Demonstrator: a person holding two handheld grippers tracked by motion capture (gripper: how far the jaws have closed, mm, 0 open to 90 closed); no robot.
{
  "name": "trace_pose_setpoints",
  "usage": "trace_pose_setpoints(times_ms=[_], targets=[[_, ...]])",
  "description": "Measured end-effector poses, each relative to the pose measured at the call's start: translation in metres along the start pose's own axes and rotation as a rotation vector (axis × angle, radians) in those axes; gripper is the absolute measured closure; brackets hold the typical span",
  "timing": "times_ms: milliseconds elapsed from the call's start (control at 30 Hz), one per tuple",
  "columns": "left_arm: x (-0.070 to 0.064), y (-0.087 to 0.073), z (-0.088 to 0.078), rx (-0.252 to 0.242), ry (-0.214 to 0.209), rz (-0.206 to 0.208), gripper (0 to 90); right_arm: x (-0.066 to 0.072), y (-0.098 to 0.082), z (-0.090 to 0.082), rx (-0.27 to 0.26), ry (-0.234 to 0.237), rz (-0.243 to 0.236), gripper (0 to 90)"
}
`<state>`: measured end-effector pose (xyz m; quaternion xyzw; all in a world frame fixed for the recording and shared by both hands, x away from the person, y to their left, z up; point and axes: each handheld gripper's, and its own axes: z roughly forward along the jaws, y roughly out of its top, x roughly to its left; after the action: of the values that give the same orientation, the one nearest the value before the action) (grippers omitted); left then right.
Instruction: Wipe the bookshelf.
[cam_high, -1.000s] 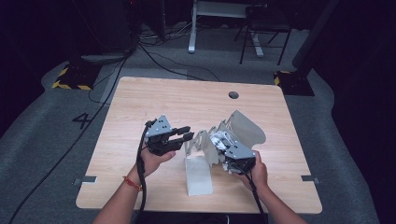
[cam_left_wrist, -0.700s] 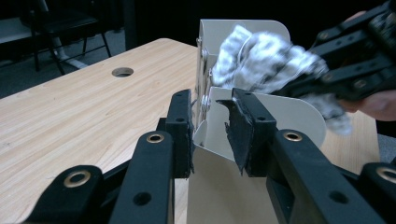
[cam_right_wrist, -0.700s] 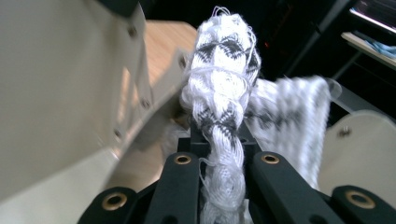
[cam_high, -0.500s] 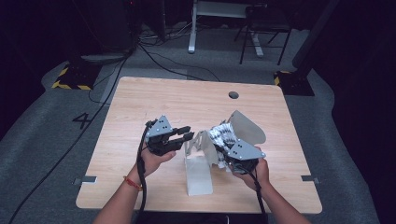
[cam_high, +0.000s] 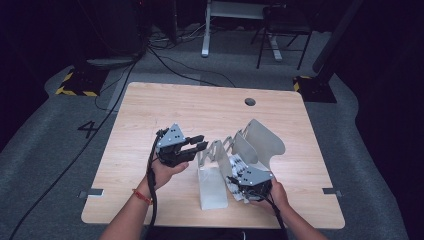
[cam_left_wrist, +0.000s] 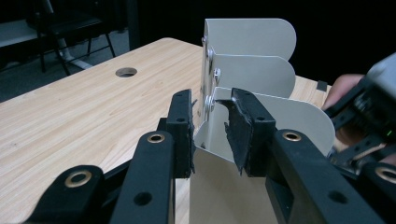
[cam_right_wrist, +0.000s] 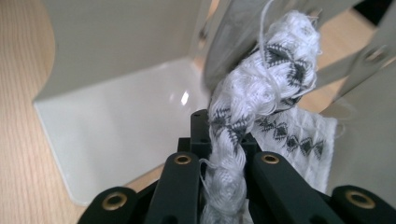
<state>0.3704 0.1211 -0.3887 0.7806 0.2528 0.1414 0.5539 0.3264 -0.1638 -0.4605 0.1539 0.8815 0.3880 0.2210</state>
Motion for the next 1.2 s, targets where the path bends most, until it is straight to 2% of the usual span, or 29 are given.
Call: trace_pose_setpoints(times_ms=[67,133,233,367,500,600,700,800,867,933,1033,1100,1200], targets=[[0.000,0.000,0.000,0.000,0.000,0.000,70.6,0.002,-0.006,0.007,0.041,0.025,0.003,84.6],[0.000,0.000,0.000,0.001,-0.001,0.001,70.6,0.003,-0.011,0.014,0.077,0.027,-0.004,84.6],[0.000,0.000,0.000,-0.001,-0.002,0.000,70.6,0.001,-0.008,0.013,0.083,-0.016,-0.004,84.6],[0.001,0.000,0.000,-0.003,-0.007,-0.003,70.6,-0.009,0.002,-0.001,0.032,-0.114,0.008,84.6],[0.001,-0.001,0.000,-0.006,-0.010,-0.007,70.6,-0.023,0.014,-0.022,-0.043,-0.220,0.044,84.6],[0.001,-0.001,0.000,-0.006,-0.012,-0.007,70.6,-0.026,0.021,-0.034,-0.070,-0.310,0.030,84.6],[0.002,-0.001,0.000,-0.006,-0.014,-0.008,70.6,-0.030,0.028,-0.050,-0.120,-0.360,0.037,84.6],[0.001,-0.001,0.000,-0.008,-0.011,-0.007,70.6,-0.032,0.033,-0.063,-0.145,-0.380,0.035,84.6],[0.001,-0.001,0.000,-0.008,-0.011,-0.008,70.6,-0.031,0.033,-0.064,-0.140,-0.370,0.038,84.6],[0.001,-0.001,0.000,-0.008,-0.012,-0.008,70.6,-0.030,0.031,-0.058,-0.076,-0.333,0.025,84.6],[0.002,-0.001,0.000,-0.009,-0.014,-0.008,70.6,-0.028,0.025,-0.050,-0.028,-0.320,0.019,84.6],[0.002,-0.001,0.000,-0.011,-0.015,-0.010,70.6,-0.029,0.018,-0.043,-0.008,-0.315,0.031,84.7],[0.002,-0.002,0.000,-0.014,-0.018,-0.011,70.6,-0.027,0.011,-0.033,0.036,-0.309,0.016,84.7]])
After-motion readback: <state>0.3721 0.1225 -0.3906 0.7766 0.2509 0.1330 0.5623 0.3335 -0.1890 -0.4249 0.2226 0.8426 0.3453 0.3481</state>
